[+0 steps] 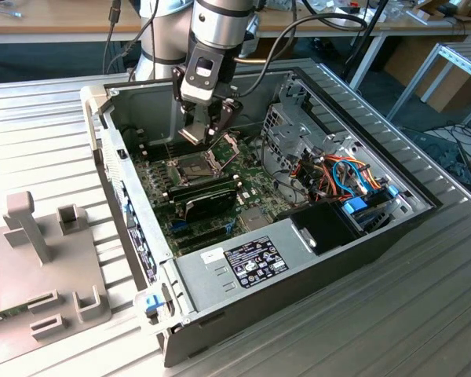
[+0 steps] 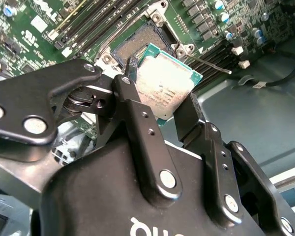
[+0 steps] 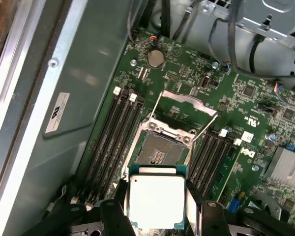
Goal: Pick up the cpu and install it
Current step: 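Place the cpu into insertion slot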
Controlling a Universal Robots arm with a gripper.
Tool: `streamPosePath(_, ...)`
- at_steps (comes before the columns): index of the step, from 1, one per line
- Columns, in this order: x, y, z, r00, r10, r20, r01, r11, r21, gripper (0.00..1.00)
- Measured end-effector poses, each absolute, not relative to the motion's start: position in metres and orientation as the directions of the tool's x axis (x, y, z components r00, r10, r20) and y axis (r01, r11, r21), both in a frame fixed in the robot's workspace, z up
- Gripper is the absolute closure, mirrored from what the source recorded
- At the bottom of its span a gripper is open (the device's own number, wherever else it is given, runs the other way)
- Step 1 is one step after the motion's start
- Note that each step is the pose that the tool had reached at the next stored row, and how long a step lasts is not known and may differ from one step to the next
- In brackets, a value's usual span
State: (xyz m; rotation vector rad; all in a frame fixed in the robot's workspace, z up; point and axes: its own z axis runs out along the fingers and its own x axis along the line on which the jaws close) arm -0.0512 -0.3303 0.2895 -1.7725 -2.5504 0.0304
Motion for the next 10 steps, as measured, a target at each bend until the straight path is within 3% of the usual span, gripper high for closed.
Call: streamPosePath(10, -0.0512, -0.3303, 0.2877, -0.086, 0.996, 0.018, 0.996, 0.087, -0.037, 0.45)
